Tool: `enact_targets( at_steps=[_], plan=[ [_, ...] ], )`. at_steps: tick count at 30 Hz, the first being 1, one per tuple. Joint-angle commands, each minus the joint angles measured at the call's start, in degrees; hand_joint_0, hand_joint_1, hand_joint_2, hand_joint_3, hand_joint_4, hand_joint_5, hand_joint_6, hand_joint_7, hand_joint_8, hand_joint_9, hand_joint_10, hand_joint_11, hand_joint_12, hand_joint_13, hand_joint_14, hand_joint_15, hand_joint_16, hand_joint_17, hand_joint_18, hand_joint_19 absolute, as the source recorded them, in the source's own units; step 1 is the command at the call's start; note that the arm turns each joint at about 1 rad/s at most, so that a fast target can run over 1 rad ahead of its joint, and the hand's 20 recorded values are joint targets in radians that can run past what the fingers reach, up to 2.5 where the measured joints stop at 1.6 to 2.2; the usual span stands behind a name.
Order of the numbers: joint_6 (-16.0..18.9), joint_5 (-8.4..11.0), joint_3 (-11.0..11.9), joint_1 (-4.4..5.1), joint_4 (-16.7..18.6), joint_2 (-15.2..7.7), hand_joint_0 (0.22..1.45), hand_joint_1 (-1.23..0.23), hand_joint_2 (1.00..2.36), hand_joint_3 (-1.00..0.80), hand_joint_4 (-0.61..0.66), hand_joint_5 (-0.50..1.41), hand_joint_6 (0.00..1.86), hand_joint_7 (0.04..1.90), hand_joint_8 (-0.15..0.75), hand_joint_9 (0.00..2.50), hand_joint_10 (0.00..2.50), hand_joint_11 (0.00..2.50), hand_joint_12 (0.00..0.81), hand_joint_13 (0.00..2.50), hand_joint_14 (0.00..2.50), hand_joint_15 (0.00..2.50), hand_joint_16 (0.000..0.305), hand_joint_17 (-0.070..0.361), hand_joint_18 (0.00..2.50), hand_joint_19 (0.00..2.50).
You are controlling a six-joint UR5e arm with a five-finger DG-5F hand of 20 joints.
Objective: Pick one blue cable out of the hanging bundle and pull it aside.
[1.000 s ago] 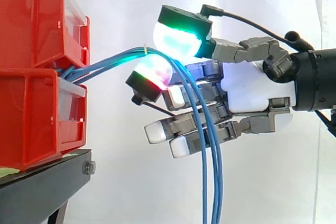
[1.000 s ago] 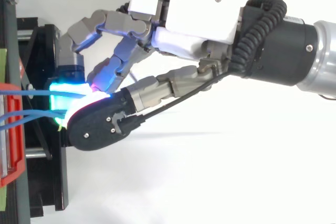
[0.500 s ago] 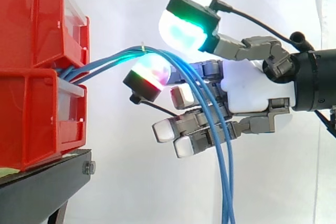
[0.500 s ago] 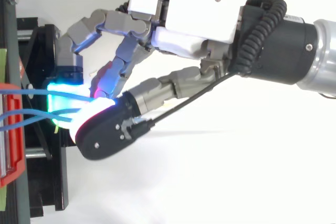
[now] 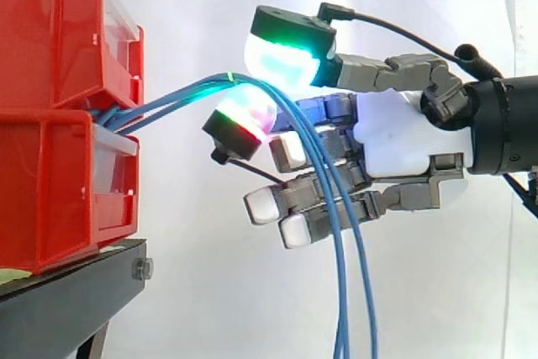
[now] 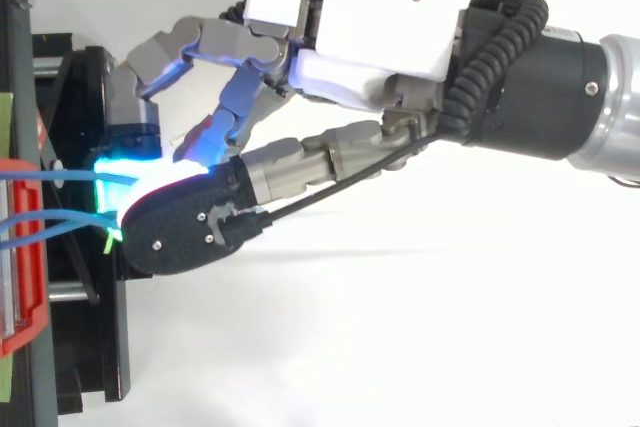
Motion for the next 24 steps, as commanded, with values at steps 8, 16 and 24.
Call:
enact_targets(
  at_steps=[8,16,24],
  plan=[
    [-2.09,-0.05,0.04,-0.05,-1.10,0.73,0.75,-0.95,1.00,-0.50,-0.22,-0.09,0.95,1.10,0.216,1.15,0.02,0.64,0.267,0.83,0.02,0.44,0.039,0.089,0.80,0.40],
    [-2.09,-0.05,-0.04,-0.14,-1.19,0.73,0.47,-0.88,1.00,-0.50,-0.04,-0.06,0.91,0.85,0.238,1.17,0.02,0.60,0.299,0.85,0.02,0.45,0.045,0.102,0.83,0.42],
    [-2.09,-0.49,-0.04,-0.40,-1.19,0.73,0.54,-0.40,1.00,-0.50,0.01,-0.08,0.82,0.89,0.247,1.13,0.02,0.57,0.305,0.79,0.02,0.49,0.045,0.102,0.72,0.54]
  ],
)
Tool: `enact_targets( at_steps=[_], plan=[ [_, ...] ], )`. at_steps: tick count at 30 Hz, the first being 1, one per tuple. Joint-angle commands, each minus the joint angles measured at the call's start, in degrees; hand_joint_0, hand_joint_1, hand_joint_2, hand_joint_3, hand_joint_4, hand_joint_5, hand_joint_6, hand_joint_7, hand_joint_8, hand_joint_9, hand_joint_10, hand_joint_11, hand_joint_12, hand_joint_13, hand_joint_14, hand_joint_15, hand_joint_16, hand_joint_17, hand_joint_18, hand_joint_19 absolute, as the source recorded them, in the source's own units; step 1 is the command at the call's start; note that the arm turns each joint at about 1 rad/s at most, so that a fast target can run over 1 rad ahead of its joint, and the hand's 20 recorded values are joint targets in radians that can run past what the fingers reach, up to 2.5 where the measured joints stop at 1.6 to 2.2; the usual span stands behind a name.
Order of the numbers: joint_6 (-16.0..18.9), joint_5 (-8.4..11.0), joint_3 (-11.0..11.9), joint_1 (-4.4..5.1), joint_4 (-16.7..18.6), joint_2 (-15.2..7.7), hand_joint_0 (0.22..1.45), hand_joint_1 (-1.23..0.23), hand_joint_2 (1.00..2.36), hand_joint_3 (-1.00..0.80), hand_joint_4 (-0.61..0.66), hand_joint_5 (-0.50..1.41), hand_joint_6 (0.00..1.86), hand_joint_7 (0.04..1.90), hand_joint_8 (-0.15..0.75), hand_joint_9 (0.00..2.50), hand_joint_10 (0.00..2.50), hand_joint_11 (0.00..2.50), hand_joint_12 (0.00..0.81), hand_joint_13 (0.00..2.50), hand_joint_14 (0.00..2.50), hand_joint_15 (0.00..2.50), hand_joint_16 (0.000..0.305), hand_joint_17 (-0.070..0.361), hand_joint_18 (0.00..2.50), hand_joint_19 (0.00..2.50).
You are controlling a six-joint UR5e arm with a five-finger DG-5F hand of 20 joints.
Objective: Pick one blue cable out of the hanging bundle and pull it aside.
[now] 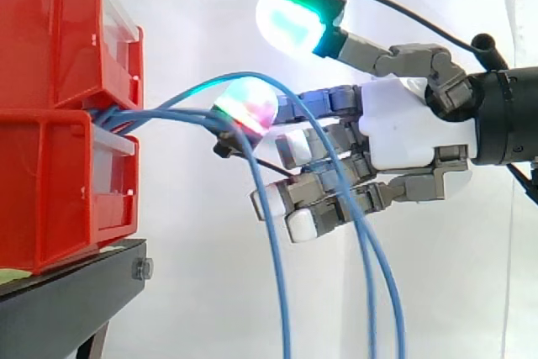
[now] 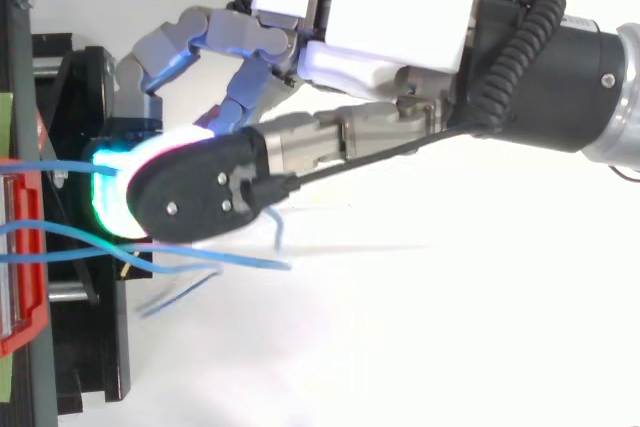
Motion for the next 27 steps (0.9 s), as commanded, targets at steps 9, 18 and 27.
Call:
enact_targets(
  at_steps=[9,18,27],
  plan=[
    [0.00,-0.09,-0.02,-0.02,0.00,0.00,0.58,-0.60,1.01,-0.30,0.02,-0.10,0.87,0.97,0.250,1.09,0.02,0.58,0.303,0.78,0.02,0.49,0.045,0.100,0.71,0.54],
    [0.00,0.00,-0.02,-0.02,-0.18,0.00,0.59,-0.74,1.01,-0.13,0.02,-0.10,0.92,0.91,0.279,1.12,0.02,0.60,0.330,0.82,0.02,0.46,0.051,0.115,0.79,0.48],
    [0.00,0.00,-0.10,-0.02,-0.62,0.00,0.61,-0.79,1.01,-0.05,-0.06,-0.08,0.92,0.98,0.268,1.16,0.02,0.59,0.325,0.86,0.02,0.47,0.053,0.119,0.82,0.46]
  ],
)
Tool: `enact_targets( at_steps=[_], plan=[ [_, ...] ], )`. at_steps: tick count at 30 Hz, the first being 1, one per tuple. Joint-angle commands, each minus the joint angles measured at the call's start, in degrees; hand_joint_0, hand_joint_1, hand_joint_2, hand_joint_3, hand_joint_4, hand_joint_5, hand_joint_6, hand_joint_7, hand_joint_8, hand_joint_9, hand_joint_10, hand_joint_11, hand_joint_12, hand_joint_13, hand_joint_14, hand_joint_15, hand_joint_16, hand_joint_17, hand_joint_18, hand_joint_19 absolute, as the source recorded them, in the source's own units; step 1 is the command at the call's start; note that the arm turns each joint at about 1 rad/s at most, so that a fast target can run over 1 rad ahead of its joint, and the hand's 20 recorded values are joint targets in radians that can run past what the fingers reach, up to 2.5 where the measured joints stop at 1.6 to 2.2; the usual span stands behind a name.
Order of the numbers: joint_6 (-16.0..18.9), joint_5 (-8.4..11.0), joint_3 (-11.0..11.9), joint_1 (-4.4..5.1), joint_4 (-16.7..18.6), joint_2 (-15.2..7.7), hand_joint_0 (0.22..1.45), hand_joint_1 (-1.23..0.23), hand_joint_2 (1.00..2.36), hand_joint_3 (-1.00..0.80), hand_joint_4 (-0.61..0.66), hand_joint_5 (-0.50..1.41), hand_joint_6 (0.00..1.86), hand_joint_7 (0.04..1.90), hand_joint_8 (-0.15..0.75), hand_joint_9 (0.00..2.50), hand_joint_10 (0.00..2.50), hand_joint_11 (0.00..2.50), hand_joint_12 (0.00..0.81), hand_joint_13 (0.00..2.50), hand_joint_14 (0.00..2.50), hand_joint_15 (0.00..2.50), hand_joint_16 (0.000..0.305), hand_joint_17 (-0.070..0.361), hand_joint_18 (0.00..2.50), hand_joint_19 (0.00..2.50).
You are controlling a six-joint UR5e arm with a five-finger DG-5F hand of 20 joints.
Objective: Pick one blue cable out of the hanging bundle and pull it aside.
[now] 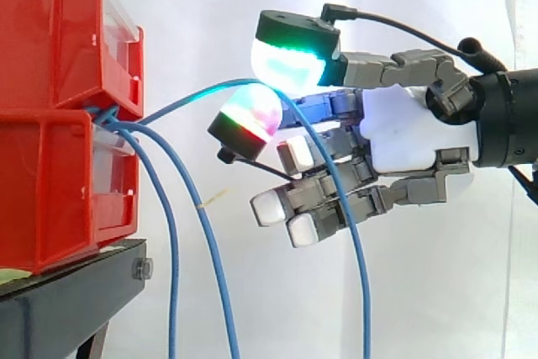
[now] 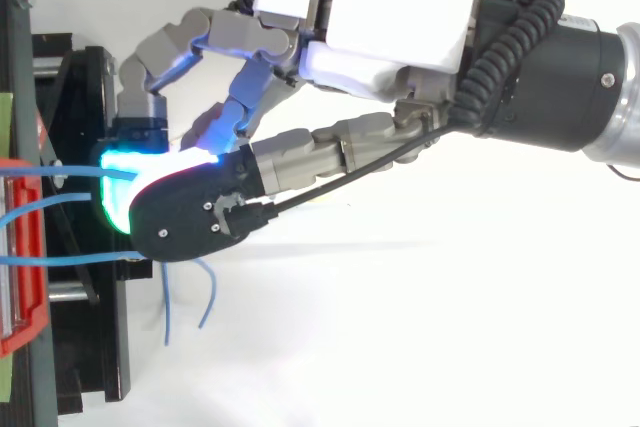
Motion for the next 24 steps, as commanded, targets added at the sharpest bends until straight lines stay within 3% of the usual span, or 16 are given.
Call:
enact_targets(
  at_steps=[1,7,14,24],
  plan=[
    [0.00,0.02,-0.06,0.00,-0.59,0.01,0.60,-0.79,1.01,-0.04,-0.06,-0.07,0.92,0.98,0.267,1.17,0.02,0.59,0.326,0.87,0.02,0.46,0.053,0.120,0.83,0.45],
    [0.26,-0.07,-0.06,0.00,-3.58,-0.08,0.60,-0.82,1.00,0.02,-0.12,-0.05,0.91,1.02,0.277,1.24,0.02,0.56,0.340,0.92,0.02,0.47,0.058,0.130,0.88,0.43],
    [1.23,0.10,-0.15,0.00,-5.78,-0.08,0.56,-0.82,1.17,0.00,-0.12,-0.04,0.90,1.06,0.279,1.28,0.02,0.56,0.348,0.96,0.02,0.49,0.061,0.136,0.90,0.43],
    [7.12,0.28,-4.63,0.44,-5.95,0.01,0.54,-0.82,1.27,-0.02,-0.09,-0.04,0.90,1.08,0.285,1.28,0.02,0.54,0.356,0.98,0.02,0.52,0.062,0.141,0.90,0.42]
  ],
)
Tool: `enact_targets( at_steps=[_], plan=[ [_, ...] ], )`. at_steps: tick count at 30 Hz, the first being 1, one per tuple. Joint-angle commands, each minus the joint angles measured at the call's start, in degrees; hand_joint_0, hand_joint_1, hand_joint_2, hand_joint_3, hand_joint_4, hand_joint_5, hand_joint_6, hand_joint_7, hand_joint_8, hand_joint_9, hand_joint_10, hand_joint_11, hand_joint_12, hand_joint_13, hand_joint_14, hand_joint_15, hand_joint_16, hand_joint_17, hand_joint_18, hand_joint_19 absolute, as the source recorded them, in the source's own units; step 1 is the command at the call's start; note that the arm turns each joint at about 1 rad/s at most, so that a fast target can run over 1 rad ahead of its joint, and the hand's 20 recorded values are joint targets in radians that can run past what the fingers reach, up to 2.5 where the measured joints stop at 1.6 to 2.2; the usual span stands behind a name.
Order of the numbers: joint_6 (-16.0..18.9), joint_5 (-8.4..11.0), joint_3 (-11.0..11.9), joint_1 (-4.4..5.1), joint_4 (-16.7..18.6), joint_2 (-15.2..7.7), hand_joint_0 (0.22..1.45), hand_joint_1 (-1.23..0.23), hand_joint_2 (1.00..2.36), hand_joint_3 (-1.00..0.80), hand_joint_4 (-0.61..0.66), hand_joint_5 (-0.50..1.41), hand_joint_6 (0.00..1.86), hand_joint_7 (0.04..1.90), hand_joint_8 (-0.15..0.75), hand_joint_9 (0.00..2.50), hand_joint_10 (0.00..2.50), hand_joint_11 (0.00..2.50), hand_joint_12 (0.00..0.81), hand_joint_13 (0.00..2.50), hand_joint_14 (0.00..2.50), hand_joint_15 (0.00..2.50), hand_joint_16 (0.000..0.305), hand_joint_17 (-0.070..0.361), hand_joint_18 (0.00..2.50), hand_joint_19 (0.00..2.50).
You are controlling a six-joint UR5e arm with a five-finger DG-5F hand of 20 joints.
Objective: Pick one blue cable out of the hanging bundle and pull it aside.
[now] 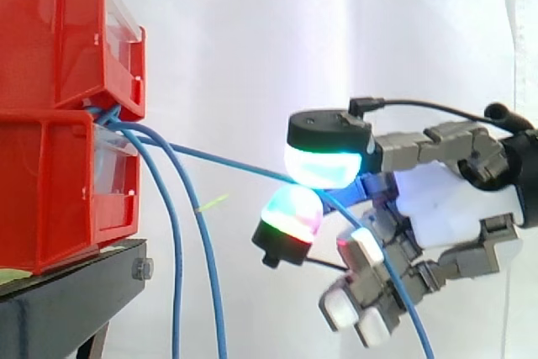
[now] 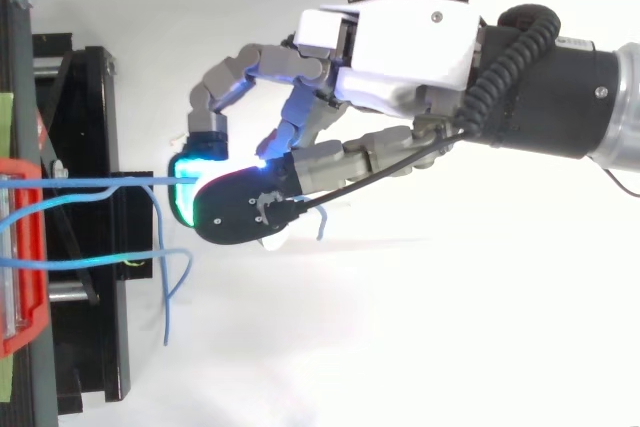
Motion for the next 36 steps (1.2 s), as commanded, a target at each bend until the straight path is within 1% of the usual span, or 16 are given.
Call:
enact_targets(
  at_steps=[1,11,22,25,27,29,30,31,32,33,34,36],
  plan=[
    [2.17,-0.10,-1.17,0.19,0.00,0.03,0.54,-0.82,1.27,-0.02,-0.08,-0.04,0.90,1.07,0.285,1.28,0.02,0.54,0.356,0.98,0.02,0.51,0.063,0.141,0.90,0.42],
    [2.08,-0.28,-1.08,0.19,0.09,-0.06,0.53,-0.82,1.31,-0.04,-0.04,-0.03,0.90,1.10,0.301,1.27,0.02,0.54,0.363,0.98,0.02,0.53,0.064,0.143,0.91,0.43],
    [1.46,-0.19,-1.26,0.28,0.52,-0.06,0.53,-0.82,1.31,-0.04,-0.02,-0.03,0.90,1.10,0.309,1.27,0.02,0.54,0.365,0.98,0.02,0.53,0.064,0.144,0.90,0.42],
    [1.46,-0.19,-1.70,0.28,0.88,-0.06,0.53,-0.82,1.31,-0.04,-0.02,-0.03,0.89,1.10,0.311,1.27,0.02,0.54,0.366,0.98,0.02,0.53,0.064,0.144,0.91,0.42],
    [1.46,-0.37,-3.19,0.28,1.67,-0.06,0.53,-0.82,1.31,-0.04,-0.02,-0.03,0.89,1.10,0.312,1.27,0.02,0.54,0.367,0.98,0.02,0.54,0.064,0.143,0.91,0.42],
    [1.73,-0.37,-5.30,0.28,3.51,-0.06,0.53,-0.82,1.30,-0.04,-0.02,-0.03,0.89,1.10,0.310,1.27,0.02,0.54,0.366,0.99,0.02,0.53,0.064,0.143,0.90,0.42],
    [1.73,-0.37,-5.83,0.37,4.57,-0.06,0.53,-0.82,1.30,-0.04,-0.02,-0.03,0.89,1.10,0.312,1.27,0.02,0.55,0.367,0.99,0.02,0.54,0.064,0.143,0.90,0.43],
    [1.82,-0.28,-8.73,0.46,10.98,-0.06,0.53,-0.82,1.30,-0.03,-0.02,-0.03,0.89,1.10,0.311,1.27,0.02,0.55,0.366,0.99,0.02,0.54,0.064,0.143,0.90,0.42],
    [1.82,-0.28,-8.73,0.46,10.98,-0.06,0.53,-0.82,1.30,-0.03,-0.02,-0.03,0.89,1.10,0.311,1.27,0.02,0.54,0.367,0.99,0.02,0.54,0.064,0.143,0.90,0.42],
    [1.73,-0.28,-10.05,0.46,15.11,-0.06,0.53,-0.82,1.30,-0.04,-0.02,-0.03,0.89,1.10,0.308,1.27,0.02,0.55,0.367,0.99,0.02,0.54,0.064,0.143,0.90,0.43],
    [1.73,-0.28,-10.05,0.46,15.11,-0.06,0.53,-0.82,1.29,-0.03,-0.02,-0.03,0.89,1.10,0.309,1.27,0.02,0.54,0.368,0.99,0.02,0.53,0.063,0.143,0.91,0.42],
    [1.46,-0.37,-11.36,0.54,19.16,-0.06,0.53,-0.82,1.29,-0.04,-0.02,-0.03,0.89,1.10,0.312,1.27,0.02,0.54,0.367,0.99,0.02,0.54,0.064,0.143,0.90,0.42]
  ],
)
